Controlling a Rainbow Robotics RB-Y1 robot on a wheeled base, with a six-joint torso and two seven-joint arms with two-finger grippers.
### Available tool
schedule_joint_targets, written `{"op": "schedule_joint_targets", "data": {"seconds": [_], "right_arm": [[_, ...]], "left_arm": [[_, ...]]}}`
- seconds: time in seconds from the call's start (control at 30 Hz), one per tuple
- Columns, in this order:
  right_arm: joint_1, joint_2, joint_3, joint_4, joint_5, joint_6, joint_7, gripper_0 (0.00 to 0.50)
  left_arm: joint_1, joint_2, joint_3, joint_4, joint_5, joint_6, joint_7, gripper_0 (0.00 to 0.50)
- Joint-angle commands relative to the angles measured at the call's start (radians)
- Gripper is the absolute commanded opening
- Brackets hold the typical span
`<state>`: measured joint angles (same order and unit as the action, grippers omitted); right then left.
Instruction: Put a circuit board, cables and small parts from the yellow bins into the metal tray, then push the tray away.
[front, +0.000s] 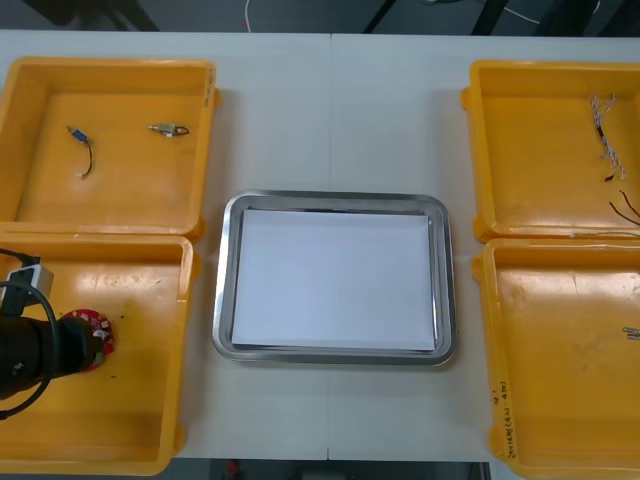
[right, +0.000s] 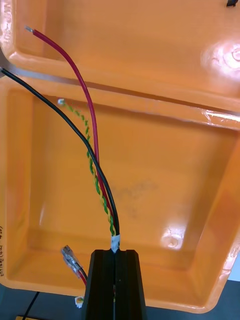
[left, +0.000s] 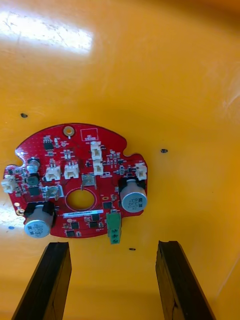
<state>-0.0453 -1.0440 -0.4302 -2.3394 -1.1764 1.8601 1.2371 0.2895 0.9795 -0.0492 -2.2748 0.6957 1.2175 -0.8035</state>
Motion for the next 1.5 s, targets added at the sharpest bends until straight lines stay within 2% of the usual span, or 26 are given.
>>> {"op": "schedule_joint_targets", "data": {"seconds": [0.03, 0.23, 0.53, 0.9, 1.5], "right_arm": [[-0.048, -0.041, -0.005, 0.026, -0.002, 0.004, 0.163, 0.000], [-0.081, -0.041, 0.022, 0.043, 0.007, 0.001, 0.308, 0.000], [-0.084, -0.039, 0.059, 0.043, 0.011, -0.015, 0.435, 0.000], [-0.102, -0.041, 0.150, 0.026, 0.052, -0.022, 0.436, 0.000], [-0.148, -0.041, 0.156, 0.022, 0.014, -0.028, 0.438, 0.000]], "left_arm": [[0.028, -0.008, -0.040, -0.002, -0.038, -0.035, 0.093, 0.500], [0.028, -0.008, -0.069, 0.014, -0.070, -0.064, 0.107, 0.500], [0.028, -0.008, -0.101, 0.046, -0.099, -0.113, 0.115, 0.500], [0.023, -0.007, -0.113, 0.063, -0.105, -0.130, 0.121, 0.500], [0.004, -0.007, -0.141, 0.077, -0.127, -0.136, 0.141, 0.500]]}}
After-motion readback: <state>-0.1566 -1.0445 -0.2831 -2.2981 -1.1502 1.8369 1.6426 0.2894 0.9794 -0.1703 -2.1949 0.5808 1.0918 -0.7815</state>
